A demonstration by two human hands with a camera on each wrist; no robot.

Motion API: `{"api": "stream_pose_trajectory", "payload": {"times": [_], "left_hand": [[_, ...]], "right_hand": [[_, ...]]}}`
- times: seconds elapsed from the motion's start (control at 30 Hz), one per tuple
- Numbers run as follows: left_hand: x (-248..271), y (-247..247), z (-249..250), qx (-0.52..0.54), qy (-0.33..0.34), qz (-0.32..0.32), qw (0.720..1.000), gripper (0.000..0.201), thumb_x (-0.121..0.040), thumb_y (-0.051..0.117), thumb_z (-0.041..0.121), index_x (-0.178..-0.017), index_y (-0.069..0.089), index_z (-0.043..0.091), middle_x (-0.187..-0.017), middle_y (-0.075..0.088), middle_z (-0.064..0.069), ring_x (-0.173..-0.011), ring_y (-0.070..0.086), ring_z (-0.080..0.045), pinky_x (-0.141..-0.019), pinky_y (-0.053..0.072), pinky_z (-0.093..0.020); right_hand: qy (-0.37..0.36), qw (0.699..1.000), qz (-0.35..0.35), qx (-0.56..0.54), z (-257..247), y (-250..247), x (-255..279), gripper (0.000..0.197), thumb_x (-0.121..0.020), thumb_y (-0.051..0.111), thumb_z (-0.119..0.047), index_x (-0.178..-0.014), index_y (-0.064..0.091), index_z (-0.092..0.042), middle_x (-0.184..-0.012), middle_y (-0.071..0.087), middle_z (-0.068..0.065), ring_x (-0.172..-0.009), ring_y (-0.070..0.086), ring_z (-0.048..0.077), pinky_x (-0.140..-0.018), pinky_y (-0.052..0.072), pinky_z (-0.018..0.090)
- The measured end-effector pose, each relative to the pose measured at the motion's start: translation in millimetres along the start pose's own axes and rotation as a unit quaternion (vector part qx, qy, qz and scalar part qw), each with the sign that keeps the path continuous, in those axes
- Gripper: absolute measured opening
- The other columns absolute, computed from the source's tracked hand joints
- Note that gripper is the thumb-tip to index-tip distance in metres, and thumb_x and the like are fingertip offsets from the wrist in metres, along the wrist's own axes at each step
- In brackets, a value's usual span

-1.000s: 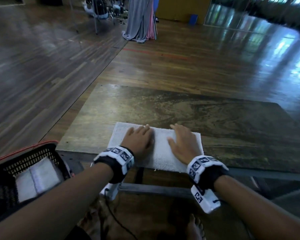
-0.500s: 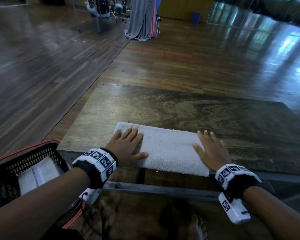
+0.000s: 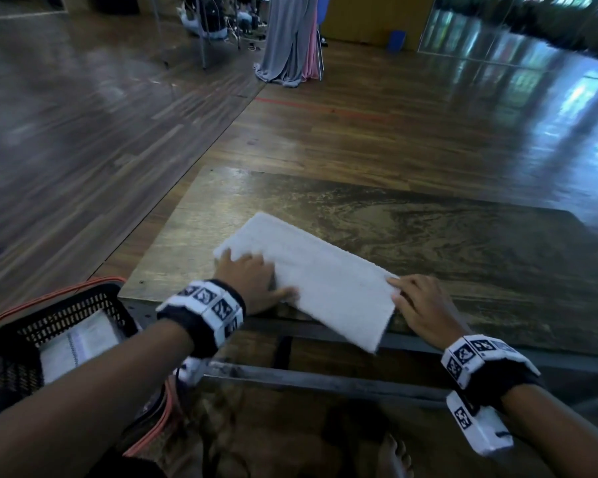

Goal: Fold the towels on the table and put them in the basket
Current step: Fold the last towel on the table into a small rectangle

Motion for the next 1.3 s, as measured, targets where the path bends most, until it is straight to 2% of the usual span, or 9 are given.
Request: {"api": "stream_pose_trajectory", "payload": {"times": [0.1,0.17,0.43,0.63,0.8,0.93,1.0,1.13,1.3], "left_hand": [[-20,-2,-29,-0.070,-0.062,0.007,0.996,0.073,-0.084,0.029,0.070,-0.135,0.037,0.019,-0.149,0.029,-0.011,-0.139,0.025,-0.031,-0.111,-0.001,-0.063],[-22,-9,-34,-0.078,-0.069,0.069,0.992,0.059,-0.088,0.039,0.055,-0.133,0.039,0.016,-0.147,0.031,-0.013,-0.135,0.028,-0.032,-0.113,0.003,-0.061],[26,2,48,0.029,0.329,0.123,0.936,0.045,-0.072,0.055,0.058,-0.101,0.057,0.023,-0.100,0.058,0.000,-0.087,0.054,-0.018,-0.074,0.045,-0.030],[43,11,56,0.025,0.294,0.217,0.931,0.041,-0.056,0.079,0.033,-0.091,0.063,0.017,-0.089,0.066,-0.003,-0.074,0.062,-0.020,-0.060,0.052,-0.026],[64,-15,50,0.226,0.229,0.238,0.917,0.016,-0.075,0.067,0.022,-0.090,0.067,0.016,-0.083,0.070,-0.002,-0.068,0.065,-0.022,-0.054,0.050,-0.026],[85,-33,51,0.424,0.187,0.243,0.852,0.005,-0.084,0.062,0.019,-0.089,0.063,0.021,-0.082,0.065,0.011,-0.068,0.058,0.004,-0.058,0.045,-0.009],[94,-40,51,0.540,0.163,0.212,0.798,0.004,-0.085,0.064,0.022,-0.084,0.062,0.025,-0.081,0.066,0.009,-0.072,0.064,-0.003,-0.057,0.053,-0.017],[100,-39,51,0.667,0.115,0.119,0.727,0.005,-0.085,0.064,0.018,-0.082,0.061,0.022,-0.085,0.066,-0.003,-0.078,0.067,-0.010,-0.050,0.056,-0.026],[83,-24,37,0.662,0.028,0.096,0.743,0.009,-0.087,0.061,0.020,-0.084,0.053,0.024,-0.081,0.063,-0.002,-0.071,0.065,-0.012,-0.048,0.055,-0.030]], "right_hand": [[-0.016,0.999,0.004,-0.037,-19,-2,-4,0.029,-0.096,0.045,-0.028,-0.119,0.063,-0.021,-0.106,0.062,0.005,-0.101,0.051,0.023,-0.089,0.037,0.035],[0.014,0.998,0.002,-0.057,-25,-2,-7,0.029,-0.095,0.046,-0.031,-0.118,0.062,-0.024,-0.106,0.063,0.003,-0.102,0.051,0.022,-0.088,0.038,0.036],[0.097,0.993,-0.067,-0.029,-31,2,-22,0.034,-0.086,0.052,-0.051,-0.106,0.065,-0.028,-0.111,0.058,0.002,-0.111,0.046,0.024,-0.091,0.039,0.037],[0.110,0.988,-0.086,-0.061,-48,4,-25,0.027,-0.083,0.060,-0.040,-0.090,0.061,-0.014,-0.097,0.058,0.003,-0.099,0.051,0.022,-0.082,0.043,0.037],[0.147,0.947,-0.069,-0.278,-46,-27,-14,0.023,-0.084,0.064,-0.024,-0.103,0.055,-0.014,-0.088,0.063,0.007,-0.077,0.060,0.016,-0.068,0.045,0.030],[0.072,0.865,-0.068,-0.492,-46,-69,12,0.017,-0.085,0.062,-0.018,-0.101,0.060,-0.016,-0.079,0.063,0.006,-0.058,0.057,0.006,-0.054,0.047,0.016],[0.044,0.814,-0.099,-0.570,-42,-84,28,0.025,-0.076,0.065,-0.018,-0.100,0.063,-0.017,-0.090,0.068,0.004,-0.069,0.061,0.010,-0.062,0.052,0.019],[0.028,0.854,-0.106,-0.509,-42,-90,41,0.036,-0.070,0.070,-0.009,-0.104,0.063,-0.015,-0.096,0.072,0.001,-0.087,0.067,0.010,-0.073,0.054,0.019],[0.049,0.913,-0.056,-0.401,-56,-79,7,0.019,-0.083,0.064,-0.005,-0.099,0.064,-0.016,-0.095,0.067,-0.004,-0.082,0.062,0.002,-0.070,0.050,0.007]]}}
Point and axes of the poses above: each hand's wrist, its own x-axis away from the middle knuckle, its own y-axis out of the palm, z = x × y, the point moved 4 cm from there along -x, towards the middle knuckle
